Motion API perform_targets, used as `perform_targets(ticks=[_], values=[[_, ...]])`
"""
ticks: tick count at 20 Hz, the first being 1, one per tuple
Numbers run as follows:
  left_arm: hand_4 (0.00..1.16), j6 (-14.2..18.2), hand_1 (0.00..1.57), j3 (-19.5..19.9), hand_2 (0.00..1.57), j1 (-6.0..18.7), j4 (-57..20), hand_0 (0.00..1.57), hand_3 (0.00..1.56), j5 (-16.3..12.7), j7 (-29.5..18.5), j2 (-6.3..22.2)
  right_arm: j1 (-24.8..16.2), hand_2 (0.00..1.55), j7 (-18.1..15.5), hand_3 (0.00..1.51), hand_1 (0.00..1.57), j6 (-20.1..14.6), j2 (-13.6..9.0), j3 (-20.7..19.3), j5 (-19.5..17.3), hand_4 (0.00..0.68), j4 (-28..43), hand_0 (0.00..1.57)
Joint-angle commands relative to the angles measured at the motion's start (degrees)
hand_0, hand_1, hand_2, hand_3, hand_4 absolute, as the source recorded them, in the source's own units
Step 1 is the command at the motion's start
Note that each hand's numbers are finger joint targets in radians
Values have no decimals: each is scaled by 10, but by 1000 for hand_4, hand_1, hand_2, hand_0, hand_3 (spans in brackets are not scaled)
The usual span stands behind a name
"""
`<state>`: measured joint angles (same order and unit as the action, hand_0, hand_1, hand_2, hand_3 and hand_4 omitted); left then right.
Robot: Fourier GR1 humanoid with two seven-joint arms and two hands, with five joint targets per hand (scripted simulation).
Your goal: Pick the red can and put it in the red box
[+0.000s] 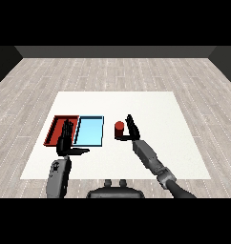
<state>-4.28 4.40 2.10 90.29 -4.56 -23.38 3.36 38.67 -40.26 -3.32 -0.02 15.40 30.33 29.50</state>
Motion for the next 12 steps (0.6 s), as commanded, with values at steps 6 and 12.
perform_targets(ticks=[6,12], values=[[0,3,0,-2,0,-9,29,0,0,-1,19,2,-2,0,-27,0,0,-13,0,117,108,0,-4,0],[0,14,0,-8,0,-16,22,0,0,19,-4,-4,45,0,-26,0,0,21,0,88,118,0,-51,0]])
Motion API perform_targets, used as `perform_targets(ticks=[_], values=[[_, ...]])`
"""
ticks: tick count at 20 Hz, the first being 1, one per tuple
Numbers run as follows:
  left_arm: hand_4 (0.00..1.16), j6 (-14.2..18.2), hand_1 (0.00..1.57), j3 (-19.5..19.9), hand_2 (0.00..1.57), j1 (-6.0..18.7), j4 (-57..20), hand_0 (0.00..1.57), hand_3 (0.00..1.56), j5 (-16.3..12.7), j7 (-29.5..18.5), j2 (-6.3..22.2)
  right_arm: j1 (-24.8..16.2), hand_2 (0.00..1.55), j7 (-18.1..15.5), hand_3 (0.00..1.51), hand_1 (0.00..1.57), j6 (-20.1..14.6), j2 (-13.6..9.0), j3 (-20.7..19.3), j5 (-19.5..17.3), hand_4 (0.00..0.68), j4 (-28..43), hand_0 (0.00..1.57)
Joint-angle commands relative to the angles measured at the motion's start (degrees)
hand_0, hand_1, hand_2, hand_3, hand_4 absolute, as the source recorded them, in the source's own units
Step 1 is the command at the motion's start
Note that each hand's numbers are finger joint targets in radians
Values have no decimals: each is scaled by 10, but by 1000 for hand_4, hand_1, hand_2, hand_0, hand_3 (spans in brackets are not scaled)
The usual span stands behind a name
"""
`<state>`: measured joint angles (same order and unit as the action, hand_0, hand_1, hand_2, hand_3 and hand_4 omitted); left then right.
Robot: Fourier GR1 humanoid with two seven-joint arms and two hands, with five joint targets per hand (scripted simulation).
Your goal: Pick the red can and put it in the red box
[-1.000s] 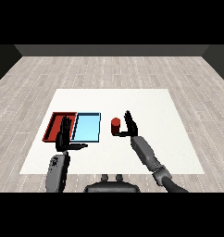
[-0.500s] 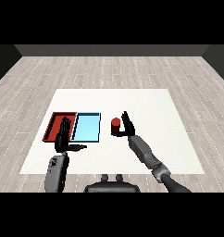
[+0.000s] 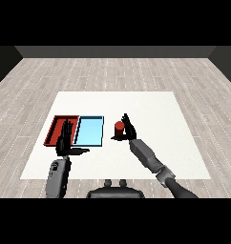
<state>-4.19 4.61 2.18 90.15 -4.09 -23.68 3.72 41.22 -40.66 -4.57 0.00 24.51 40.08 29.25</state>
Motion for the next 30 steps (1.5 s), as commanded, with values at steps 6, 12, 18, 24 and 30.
perform_targets(ticks=[6,12,18,24,30], values=[[0,-3,0,-12,0,-41,30,0,0,4,-9,-6,20,0,-11,0,0,-13,0,78,92,0,-22,0],[0,-8,0,3,0,2,-15,0,0,-1,-16,3,25,0,17,0,0,-40,0,73,54,0,-32,0],[0,-2,0,-17,0,-48,18,0,0,8,-30,-14,37,1525,24,1475,1566,-118,0,55,64,582,-60,1566],[0,21,0,-19,0,5,3,0,0,22,-4,-19,84,1489,89,1437,1571,-176,0,91,90,566,-76,1571],[0,3,0,-4,0,-10,29,0,0,1,17,0,64,1488,103,1433,1571,-169,0,90,67,575,-60,1571]])
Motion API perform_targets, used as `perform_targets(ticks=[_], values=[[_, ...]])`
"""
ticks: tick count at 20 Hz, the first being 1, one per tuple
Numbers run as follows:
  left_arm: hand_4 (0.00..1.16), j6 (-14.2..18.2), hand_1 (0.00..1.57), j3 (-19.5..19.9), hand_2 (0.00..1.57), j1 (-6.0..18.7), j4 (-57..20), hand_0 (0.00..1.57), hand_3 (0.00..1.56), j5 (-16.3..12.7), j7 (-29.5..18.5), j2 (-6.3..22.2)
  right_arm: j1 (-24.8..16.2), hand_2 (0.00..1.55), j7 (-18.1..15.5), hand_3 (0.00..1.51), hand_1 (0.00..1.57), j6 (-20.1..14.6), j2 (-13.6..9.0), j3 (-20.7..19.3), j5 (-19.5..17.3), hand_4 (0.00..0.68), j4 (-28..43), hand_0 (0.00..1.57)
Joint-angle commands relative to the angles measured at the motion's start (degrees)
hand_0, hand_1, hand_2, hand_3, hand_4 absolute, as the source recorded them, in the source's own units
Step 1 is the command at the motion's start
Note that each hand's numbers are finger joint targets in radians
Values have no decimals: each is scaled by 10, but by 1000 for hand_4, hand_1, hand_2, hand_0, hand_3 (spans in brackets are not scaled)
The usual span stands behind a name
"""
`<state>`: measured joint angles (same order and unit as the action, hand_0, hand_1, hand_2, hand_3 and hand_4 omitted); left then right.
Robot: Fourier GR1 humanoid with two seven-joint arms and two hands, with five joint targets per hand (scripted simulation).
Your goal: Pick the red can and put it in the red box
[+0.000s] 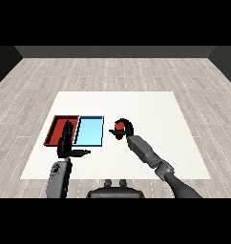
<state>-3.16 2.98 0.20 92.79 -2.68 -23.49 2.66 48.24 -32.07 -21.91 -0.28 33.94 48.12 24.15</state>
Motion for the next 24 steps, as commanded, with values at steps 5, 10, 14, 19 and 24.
perform_targets(ticks=[5,10,14,19,24], values=[[0,9,0,4,0,36,-28,0,0,7,10,1,6,1486,30,1426,1571,-25,2,-2,-5,581,21,1571],[0,-12,0,6,0,-13,-7,0,0,-6,-14,7,2,1481,13,1411,1571,-15,3,-34,-48,595,13,1571],[0,-5,0,20,0,61,-54,0,0,-5,-19,13,27,1479,29,1407,1571,-19,-23,-48,-64,604,57,1571],[0,-1,0,-12,0,-11,-14,0,0,23,-35,1,-4,1467,26,1399,1571,-36,-52,-65,-105,600,119,1571],[0,-3,0,-38,0,33,-25,0,0,23,3,-8,-81,1466,62,1402,1567,-95,-97,-46,-142,612,296,1567]])
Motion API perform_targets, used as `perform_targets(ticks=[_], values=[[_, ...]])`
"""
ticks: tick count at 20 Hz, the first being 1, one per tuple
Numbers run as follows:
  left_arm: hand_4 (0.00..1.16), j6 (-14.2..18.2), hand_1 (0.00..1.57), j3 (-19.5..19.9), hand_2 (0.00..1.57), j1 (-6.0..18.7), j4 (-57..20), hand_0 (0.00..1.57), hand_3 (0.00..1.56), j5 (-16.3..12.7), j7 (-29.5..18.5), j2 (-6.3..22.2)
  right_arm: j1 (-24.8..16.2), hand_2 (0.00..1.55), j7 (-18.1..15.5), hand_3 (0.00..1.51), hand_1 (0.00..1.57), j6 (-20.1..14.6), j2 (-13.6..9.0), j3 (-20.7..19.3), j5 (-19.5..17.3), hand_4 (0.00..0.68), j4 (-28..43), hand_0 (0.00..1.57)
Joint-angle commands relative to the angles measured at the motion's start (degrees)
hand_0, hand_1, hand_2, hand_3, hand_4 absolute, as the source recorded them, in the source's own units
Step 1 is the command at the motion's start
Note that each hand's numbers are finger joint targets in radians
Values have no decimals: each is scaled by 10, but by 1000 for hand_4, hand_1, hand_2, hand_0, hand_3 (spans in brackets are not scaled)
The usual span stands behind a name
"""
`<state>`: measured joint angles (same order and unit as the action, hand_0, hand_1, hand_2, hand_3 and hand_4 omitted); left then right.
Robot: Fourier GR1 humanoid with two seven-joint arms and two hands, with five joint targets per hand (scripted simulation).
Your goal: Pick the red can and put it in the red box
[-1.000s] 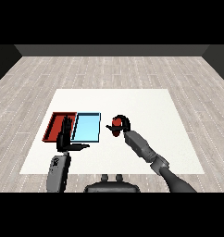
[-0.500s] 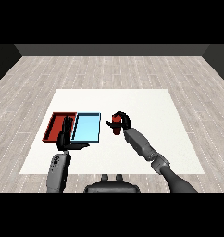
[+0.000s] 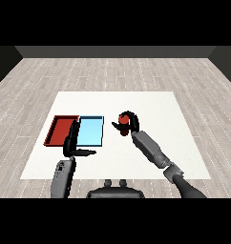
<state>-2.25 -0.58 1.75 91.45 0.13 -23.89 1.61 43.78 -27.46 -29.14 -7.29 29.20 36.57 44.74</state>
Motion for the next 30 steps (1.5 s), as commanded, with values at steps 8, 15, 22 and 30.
perform_targets(ticks=[8,15,22,30], values=[[0,-29,0,-61,0,16,42,0,0,-21,82,-16,-104,1459,102,1405,1526,-117,-49,27,-92,601,293,1526],[0,31,0,-141,0,68,53,0,0,-10,154,-16,-124,1459,131,1399,1571,-114,-71,17,-136,637,399,1571],[0,66,0,-213,0,87,34,0,0,-46,173,-16,-181,1480,115,1424,1571,-108,-39,18,-198,655,439,1571],[0,52,0,-215,0,88,-30,0,0,-56,155,-16,-144,1481,197,1424,1571,-83,-13,-28,-262,657,464,1571]])
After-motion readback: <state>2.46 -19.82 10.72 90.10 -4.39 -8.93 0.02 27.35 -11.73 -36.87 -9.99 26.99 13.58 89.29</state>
